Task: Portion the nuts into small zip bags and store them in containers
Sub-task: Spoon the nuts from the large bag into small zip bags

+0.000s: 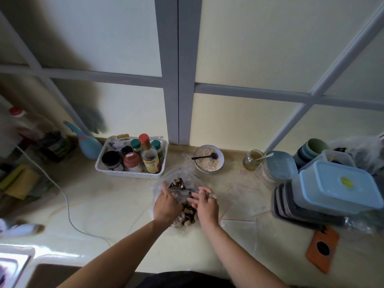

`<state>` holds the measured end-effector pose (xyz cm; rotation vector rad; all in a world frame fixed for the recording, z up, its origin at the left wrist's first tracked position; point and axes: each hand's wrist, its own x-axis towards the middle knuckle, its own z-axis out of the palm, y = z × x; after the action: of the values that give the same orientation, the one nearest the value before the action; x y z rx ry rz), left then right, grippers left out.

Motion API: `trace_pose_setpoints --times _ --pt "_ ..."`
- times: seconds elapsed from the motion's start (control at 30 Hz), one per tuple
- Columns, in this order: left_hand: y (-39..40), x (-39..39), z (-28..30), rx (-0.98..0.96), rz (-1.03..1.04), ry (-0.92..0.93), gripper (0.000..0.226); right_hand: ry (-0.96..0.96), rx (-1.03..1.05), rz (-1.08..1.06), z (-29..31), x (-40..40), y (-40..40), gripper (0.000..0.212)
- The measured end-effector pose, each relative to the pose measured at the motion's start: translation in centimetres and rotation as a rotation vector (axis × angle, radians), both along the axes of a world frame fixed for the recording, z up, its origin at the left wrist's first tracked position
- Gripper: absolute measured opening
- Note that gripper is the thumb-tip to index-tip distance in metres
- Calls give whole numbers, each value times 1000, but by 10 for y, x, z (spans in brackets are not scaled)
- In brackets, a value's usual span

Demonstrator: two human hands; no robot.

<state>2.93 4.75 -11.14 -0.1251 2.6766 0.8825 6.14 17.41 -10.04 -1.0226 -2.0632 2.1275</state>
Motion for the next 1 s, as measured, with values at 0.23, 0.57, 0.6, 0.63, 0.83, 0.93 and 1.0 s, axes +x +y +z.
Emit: trace_pose_setpoints --times 0.23,0.57,0.6,0.63,0.83,0.93,1.0 --pt "-3 4 4 35 5 -11 70 9 117 -127 18 10 24 26" --pt "3 -1 7 -14 -129 -72 35 65 166 -166 55 12 50 30" --pt "3 -1 6 -12 -123 -81 36 67 159 -164 57 12 51 30" --pt "2 -2 5 -11 -107 -81 35 71 155 -151 59 13 51 30" --pt "-2 -12 -18 65 -57 -48 82 139 321 247 65 19 47 24" --pt "0 -11 -12 108 -49 9 57 231 392 525 66 23 44 16" --pt "1 -9 -5 151 -48 45 41 273 366 631 67 23 41 14"
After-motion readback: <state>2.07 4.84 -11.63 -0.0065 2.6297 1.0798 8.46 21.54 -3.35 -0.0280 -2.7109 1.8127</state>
